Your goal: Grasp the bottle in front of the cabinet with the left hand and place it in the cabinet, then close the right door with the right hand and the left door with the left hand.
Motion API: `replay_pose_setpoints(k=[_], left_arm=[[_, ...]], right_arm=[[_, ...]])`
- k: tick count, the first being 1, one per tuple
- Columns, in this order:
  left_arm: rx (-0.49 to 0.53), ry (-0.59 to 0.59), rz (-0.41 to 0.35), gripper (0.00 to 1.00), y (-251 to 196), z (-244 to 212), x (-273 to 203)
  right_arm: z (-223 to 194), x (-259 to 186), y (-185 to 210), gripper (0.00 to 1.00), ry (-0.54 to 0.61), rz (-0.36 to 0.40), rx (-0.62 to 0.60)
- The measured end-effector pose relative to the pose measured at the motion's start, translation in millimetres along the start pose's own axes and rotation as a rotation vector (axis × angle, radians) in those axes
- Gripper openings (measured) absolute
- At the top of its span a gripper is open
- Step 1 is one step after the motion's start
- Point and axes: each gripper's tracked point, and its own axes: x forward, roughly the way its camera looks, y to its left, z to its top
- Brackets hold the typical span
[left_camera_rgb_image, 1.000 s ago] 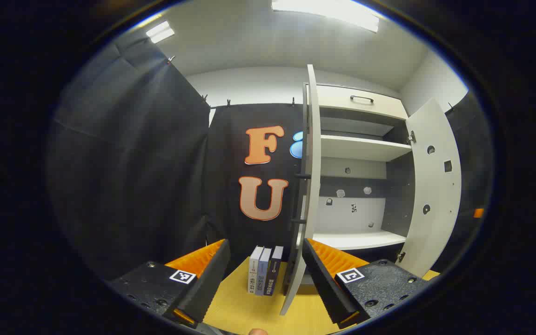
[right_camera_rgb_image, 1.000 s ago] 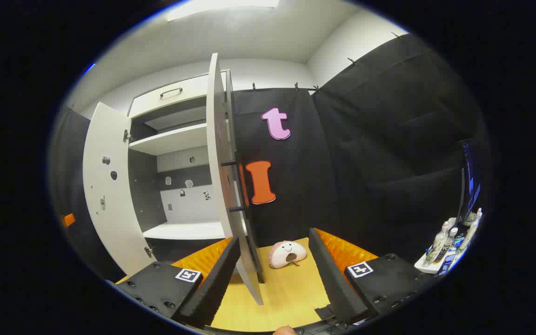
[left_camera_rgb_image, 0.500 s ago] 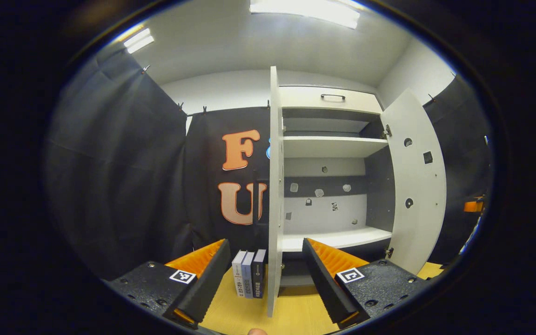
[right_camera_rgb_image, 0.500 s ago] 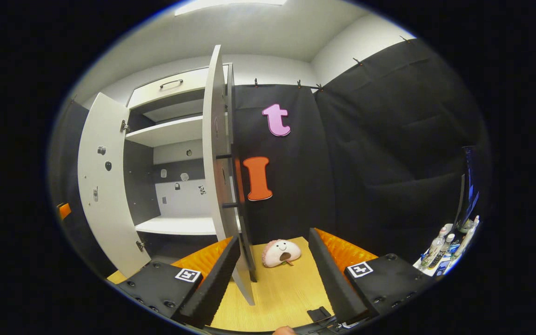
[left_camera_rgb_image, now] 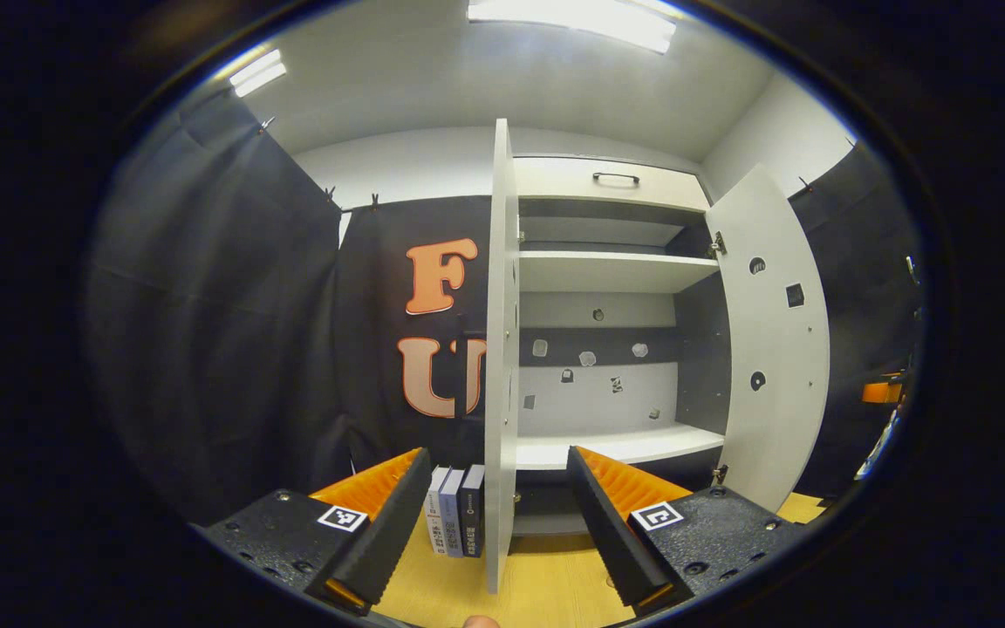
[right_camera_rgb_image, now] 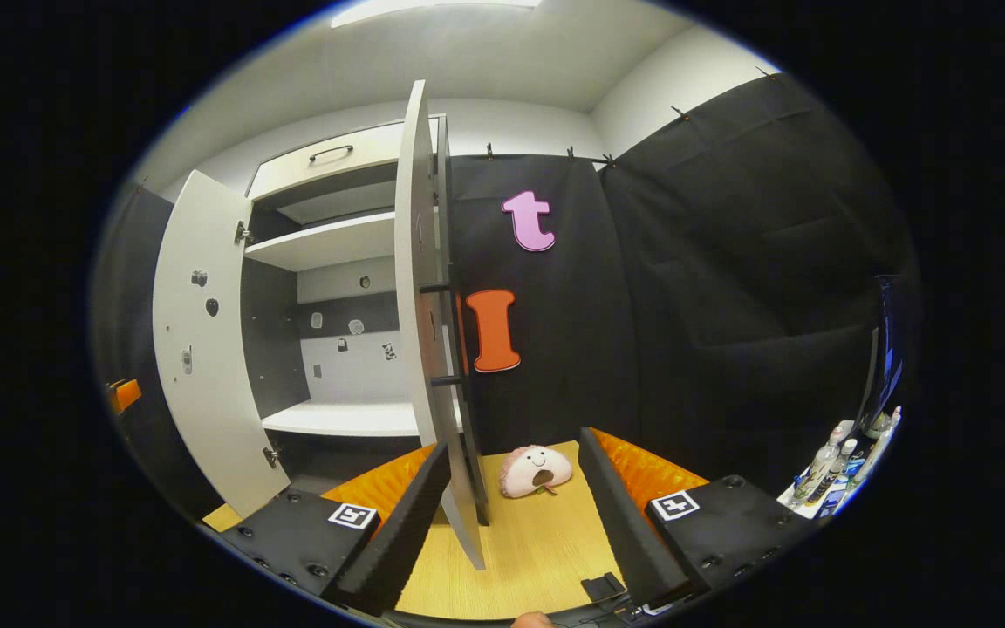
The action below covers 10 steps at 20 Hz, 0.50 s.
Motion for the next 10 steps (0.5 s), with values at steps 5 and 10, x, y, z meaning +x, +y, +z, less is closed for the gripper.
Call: replay_pose_setpoints(k=[5,10], left_arm=[[0.019,-0.01,-0.002,0.95,-3,4,-1],[0.021,-0.004,-0.02,0.95,-14,-1,1]], right_arm=[[0,0,-1,0.98,0.001,-0.001,-0.003],[-1,0,-2,0.89,0.007,0.0,0.003]])
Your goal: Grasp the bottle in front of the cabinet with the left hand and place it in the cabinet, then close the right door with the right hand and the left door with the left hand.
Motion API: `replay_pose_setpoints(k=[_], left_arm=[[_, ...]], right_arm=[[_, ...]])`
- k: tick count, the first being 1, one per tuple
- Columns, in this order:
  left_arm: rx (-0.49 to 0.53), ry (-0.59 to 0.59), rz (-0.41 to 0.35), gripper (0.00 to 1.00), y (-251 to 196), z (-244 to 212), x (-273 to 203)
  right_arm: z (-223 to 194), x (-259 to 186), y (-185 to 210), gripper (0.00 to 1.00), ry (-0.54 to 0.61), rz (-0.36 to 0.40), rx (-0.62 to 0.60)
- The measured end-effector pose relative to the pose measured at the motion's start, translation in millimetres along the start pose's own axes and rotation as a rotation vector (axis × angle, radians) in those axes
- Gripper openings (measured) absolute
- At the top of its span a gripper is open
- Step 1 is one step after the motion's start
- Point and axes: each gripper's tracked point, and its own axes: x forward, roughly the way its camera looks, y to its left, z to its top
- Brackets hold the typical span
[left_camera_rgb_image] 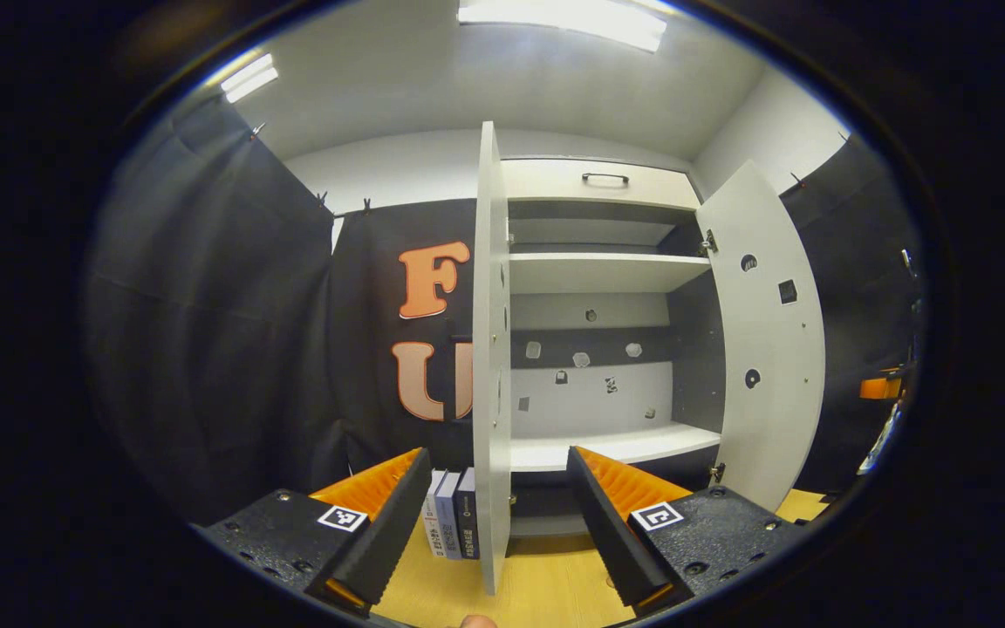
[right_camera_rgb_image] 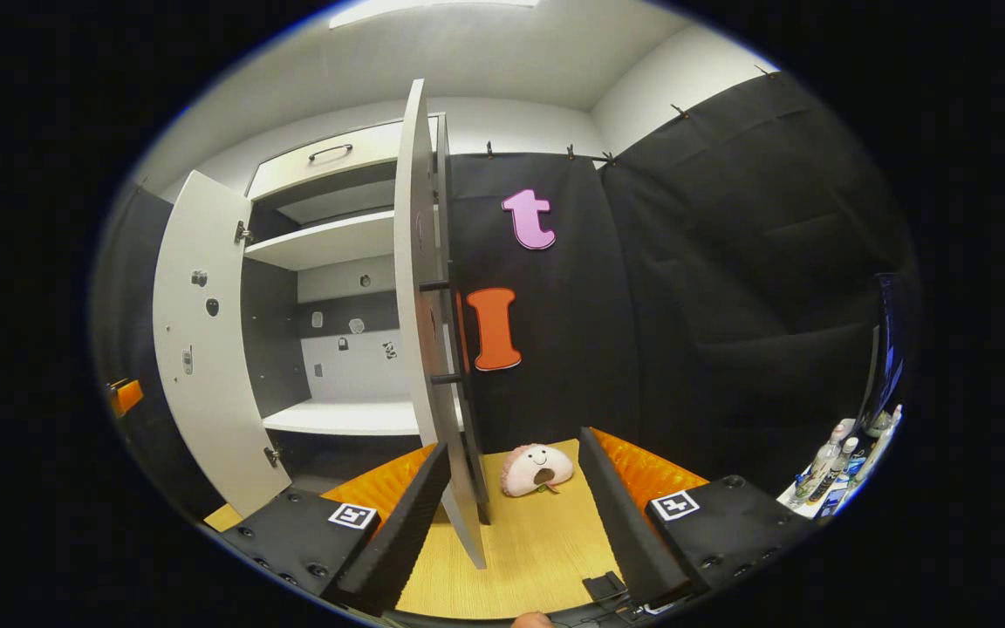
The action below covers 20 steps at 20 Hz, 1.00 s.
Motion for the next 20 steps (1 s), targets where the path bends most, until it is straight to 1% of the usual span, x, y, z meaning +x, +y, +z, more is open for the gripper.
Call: replay_pose_setpoints(k=[4,9,10,17,20], left_arm=[[0.013,0.023,-0.037,0.95,-23,-19,1],[0.027,0.052,-0.118,0.95,-68,-48,4],[0.029,0.054,-0.131,0.95,-77,-54,6],[0.026,0.052,-0.238,0.94,-144,-99,22],[0.01,0.074,-0.286,0.94,-173,-122,27]], right_arm=[[-1,0,0,0.89,0.005,-0.002,0.004],[-3,-1,1,0.89,0.013,0.001,0.016],[-3,-1,1,0.98,0.015,0.002,0.016],[0,2,-5,0.98,-0.001,-0.013,0.002],[-1,2,-8,0.98,0.004,-0.022,-0.002]])
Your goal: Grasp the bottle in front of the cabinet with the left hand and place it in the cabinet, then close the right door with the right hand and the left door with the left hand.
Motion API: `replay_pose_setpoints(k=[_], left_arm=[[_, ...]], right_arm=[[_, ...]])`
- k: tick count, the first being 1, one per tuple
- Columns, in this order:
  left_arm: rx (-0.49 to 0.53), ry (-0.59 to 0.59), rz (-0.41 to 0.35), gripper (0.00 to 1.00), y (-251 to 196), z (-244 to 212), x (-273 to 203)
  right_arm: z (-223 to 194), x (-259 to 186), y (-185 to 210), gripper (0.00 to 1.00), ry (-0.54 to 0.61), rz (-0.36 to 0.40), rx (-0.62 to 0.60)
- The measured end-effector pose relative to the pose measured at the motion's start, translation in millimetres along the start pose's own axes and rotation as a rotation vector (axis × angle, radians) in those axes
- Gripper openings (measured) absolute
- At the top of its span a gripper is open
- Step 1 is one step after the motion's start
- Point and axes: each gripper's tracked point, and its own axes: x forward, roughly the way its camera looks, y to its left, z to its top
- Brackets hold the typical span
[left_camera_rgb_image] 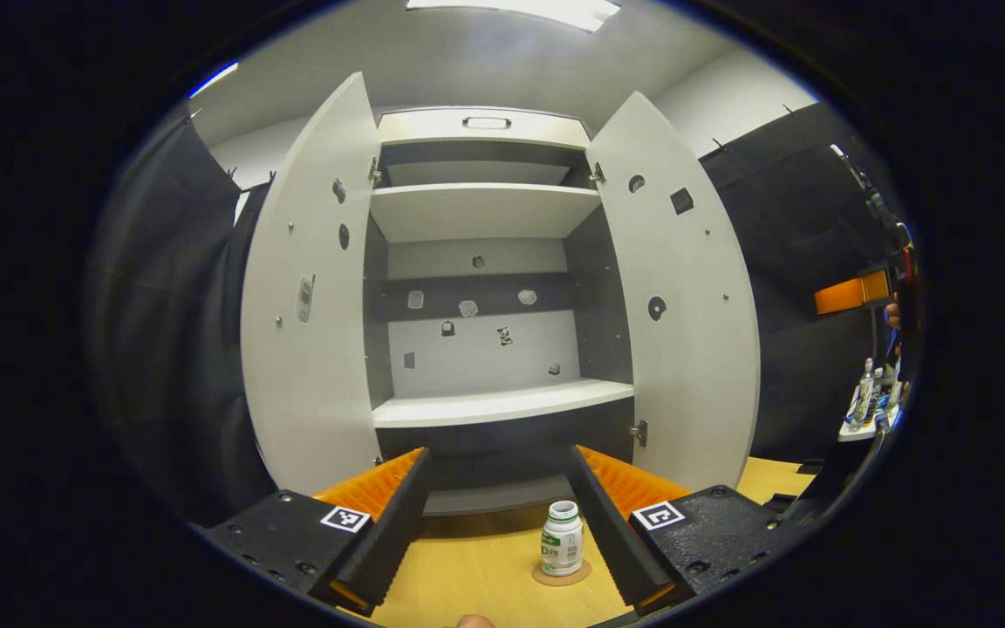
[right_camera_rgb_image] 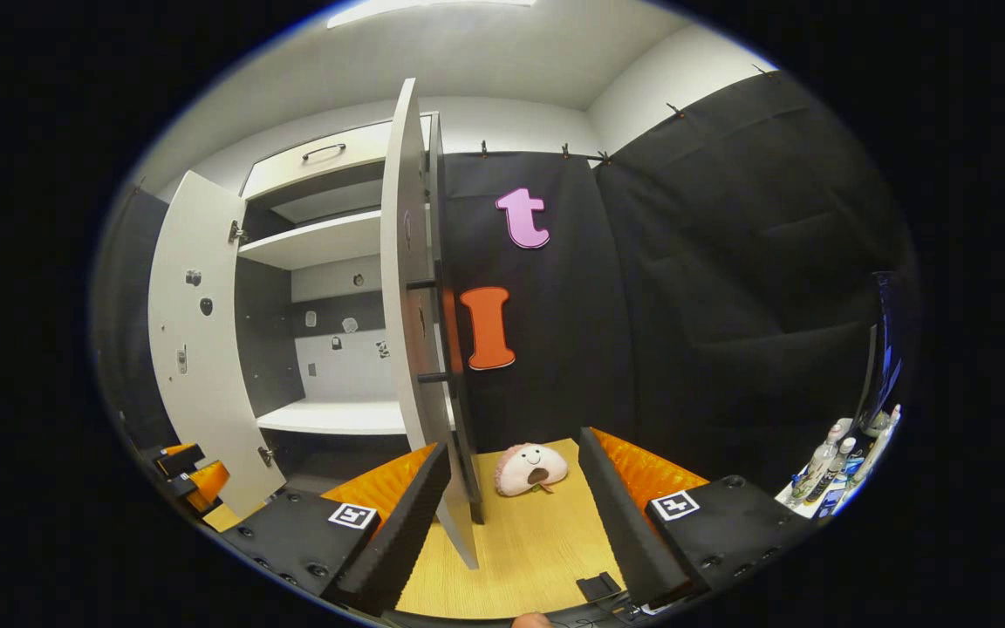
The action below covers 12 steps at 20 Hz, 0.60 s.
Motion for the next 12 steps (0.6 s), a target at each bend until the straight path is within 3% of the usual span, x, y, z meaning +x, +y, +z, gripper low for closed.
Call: replay_pose_setpoints(k=[12], left_arm=[[-0.079,0.064,-0.072,0.94,-58,-76,57]], right_arm=[[-11,11,-30,0.98,0.023,-0.039,-0.014]])
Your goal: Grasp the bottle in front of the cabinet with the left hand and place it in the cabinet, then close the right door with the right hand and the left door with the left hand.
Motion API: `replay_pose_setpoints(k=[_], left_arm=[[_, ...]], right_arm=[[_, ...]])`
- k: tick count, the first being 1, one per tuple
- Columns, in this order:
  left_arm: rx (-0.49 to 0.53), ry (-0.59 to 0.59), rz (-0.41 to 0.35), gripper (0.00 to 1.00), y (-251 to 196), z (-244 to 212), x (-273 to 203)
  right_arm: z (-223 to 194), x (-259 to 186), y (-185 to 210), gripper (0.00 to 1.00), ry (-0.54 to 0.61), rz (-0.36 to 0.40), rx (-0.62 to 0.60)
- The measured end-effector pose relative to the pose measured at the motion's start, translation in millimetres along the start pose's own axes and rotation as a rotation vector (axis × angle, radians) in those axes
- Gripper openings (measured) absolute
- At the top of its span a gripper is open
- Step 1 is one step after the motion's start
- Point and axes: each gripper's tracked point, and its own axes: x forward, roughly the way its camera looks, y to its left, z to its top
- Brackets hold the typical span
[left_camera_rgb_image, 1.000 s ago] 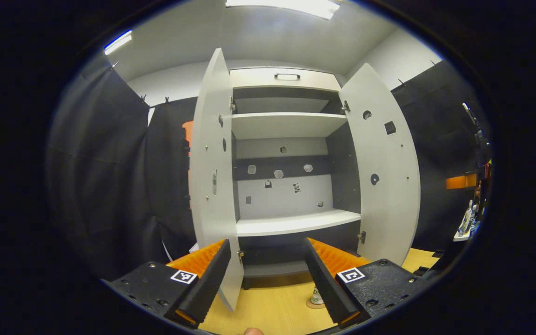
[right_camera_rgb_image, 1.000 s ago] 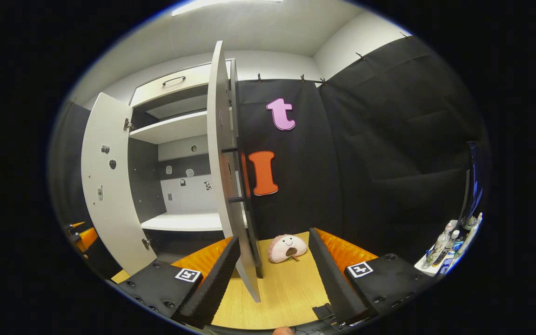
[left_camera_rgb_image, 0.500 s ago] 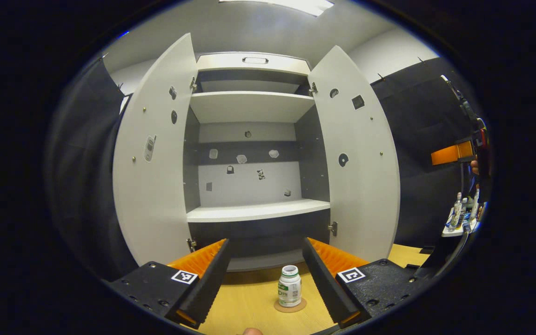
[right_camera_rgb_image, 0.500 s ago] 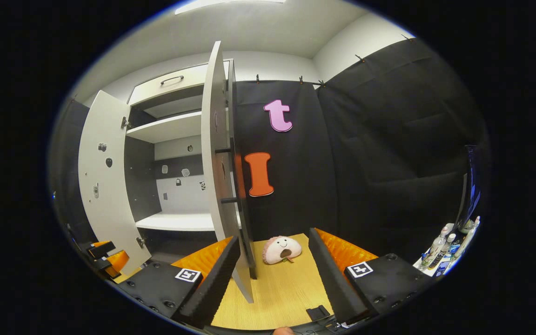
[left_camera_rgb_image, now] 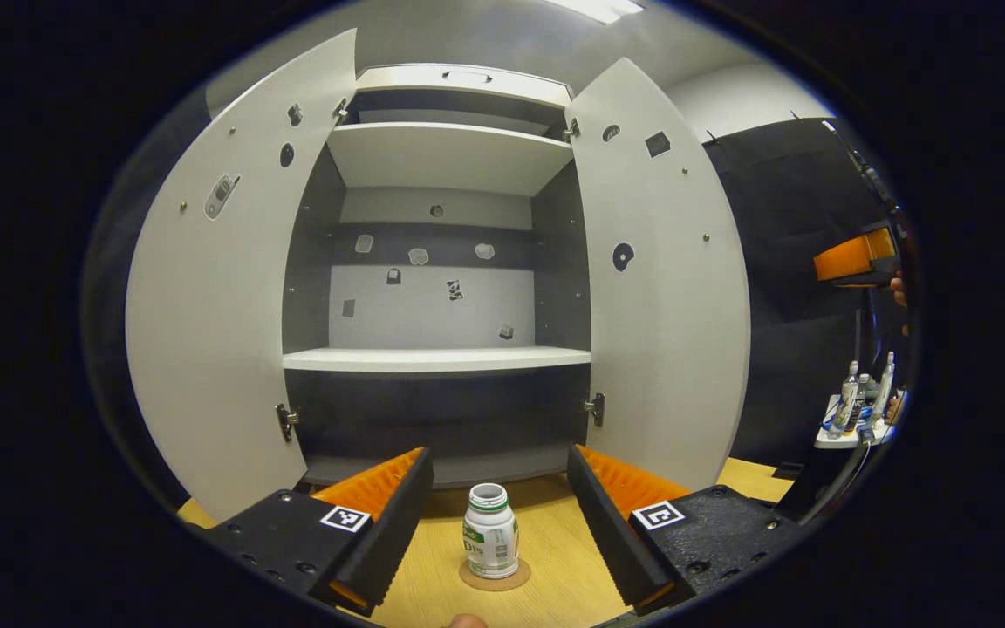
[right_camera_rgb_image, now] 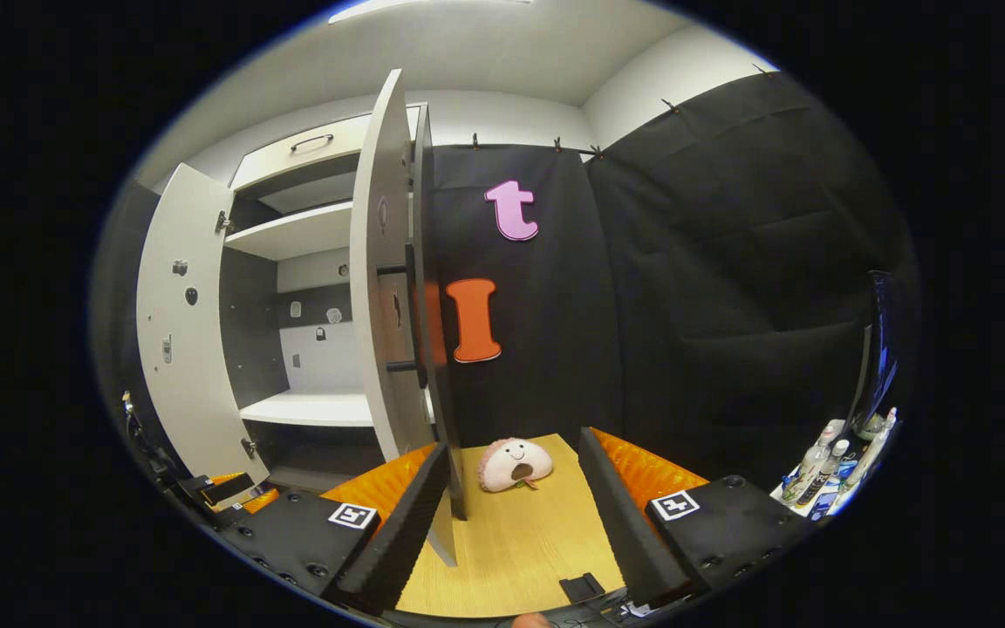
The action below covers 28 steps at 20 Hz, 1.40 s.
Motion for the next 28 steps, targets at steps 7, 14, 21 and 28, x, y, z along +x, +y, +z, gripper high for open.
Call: replay_pose_setpoints(k=[7,14,21,28], left_arm=[[0.001,0.031,0.002,0.94,-5,-41,43],[0.028,0.066,0.024,0.94,-1,-80,73],[-0.009,0.111,0.038,0.94,7,-113,91],[-0.052,0.182,0.031,0.95,7,-150,99]], right_arm=[[-10,20,-17,0.98,0.015,-0.024,-0.003],[-19,39,-20,0.98,0.018,-0.025,-0.03],[-28,56,-22,0.98,0.031,-0.019,-0.022],[-37,70,-35,0.98,0.051,-0.039,0.007]])
